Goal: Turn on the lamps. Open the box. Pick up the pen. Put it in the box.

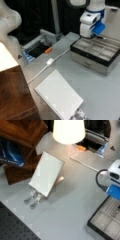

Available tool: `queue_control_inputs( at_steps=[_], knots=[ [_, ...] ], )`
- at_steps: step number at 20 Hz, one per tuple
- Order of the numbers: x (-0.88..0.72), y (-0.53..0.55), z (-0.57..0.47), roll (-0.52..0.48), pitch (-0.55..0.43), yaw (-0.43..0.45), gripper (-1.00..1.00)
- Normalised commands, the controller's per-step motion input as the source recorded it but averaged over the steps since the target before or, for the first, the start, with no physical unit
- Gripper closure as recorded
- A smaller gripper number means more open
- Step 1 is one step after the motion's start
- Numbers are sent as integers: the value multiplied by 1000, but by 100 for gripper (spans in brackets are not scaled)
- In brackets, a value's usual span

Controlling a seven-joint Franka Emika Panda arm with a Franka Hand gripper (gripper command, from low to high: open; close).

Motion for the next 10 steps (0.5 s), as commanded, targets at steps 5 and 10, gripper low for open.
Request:
queue_control_inputs(
  at_steps=[5, 10],
  knots=[
    [-16, 17, -189, 130, -116, -80, 100],
    [-32, 21, -199, 132, -100, -101, 100]
  ],
)
